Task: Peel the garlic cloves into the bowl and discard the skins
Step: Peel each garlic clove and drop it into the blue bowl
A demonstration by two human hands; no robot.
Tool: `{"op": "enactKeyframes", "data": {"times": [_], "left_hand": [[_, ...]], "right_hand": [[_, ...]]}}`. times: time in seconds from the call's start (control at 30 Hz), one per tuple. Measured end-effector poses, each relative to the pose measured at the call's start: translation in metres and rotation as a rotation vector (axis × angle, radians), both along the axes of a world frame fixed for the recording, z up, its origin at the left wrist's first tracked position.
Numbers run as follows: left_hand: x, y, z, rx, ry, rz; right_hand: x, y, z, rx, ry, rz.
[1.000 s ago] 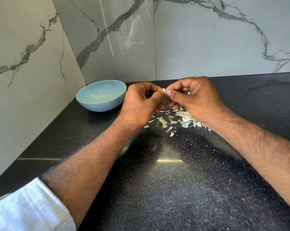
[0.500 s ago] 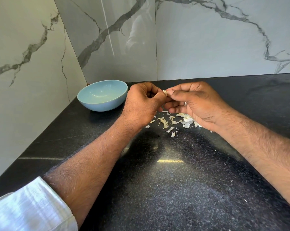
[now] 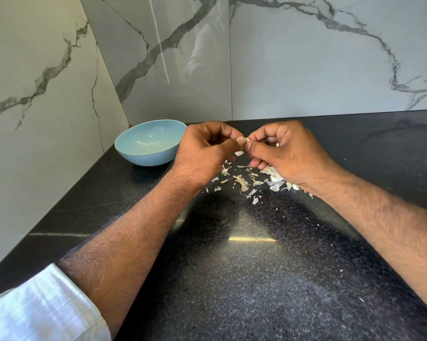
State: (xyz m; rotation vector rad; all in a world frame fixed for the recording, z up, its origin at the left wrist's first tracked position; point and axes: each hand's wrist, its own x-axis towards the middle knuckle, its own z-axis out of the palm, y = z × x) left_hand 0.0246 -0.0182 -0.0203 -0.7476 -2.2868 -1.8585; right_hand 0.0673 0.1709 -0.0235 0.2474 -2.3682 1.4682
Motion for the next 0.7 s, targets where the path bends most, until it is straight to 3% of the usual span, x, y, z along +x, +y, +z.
{"op": "enactKeyframes", "data": {"times": [0.3,0.5,0.7], "left_hand": [[-0.0039,-0.0003,-0.0027,-0.169,0.106,0.008],[-0.0064,0.0012,-0.0038,-0.295,0.188,0.085],[-0.0077,0.002,-0.0048,-0.338,0.139,0.079]], "right_hand": [[0.0032,0.002,0.0019,0.283,0.128,-0.019],[0.0034,0.0028,0.0017,0.31,0.189,-0.054],[0.0033,0.0023,0.0001,0.256,0.192,-0.072]]}}
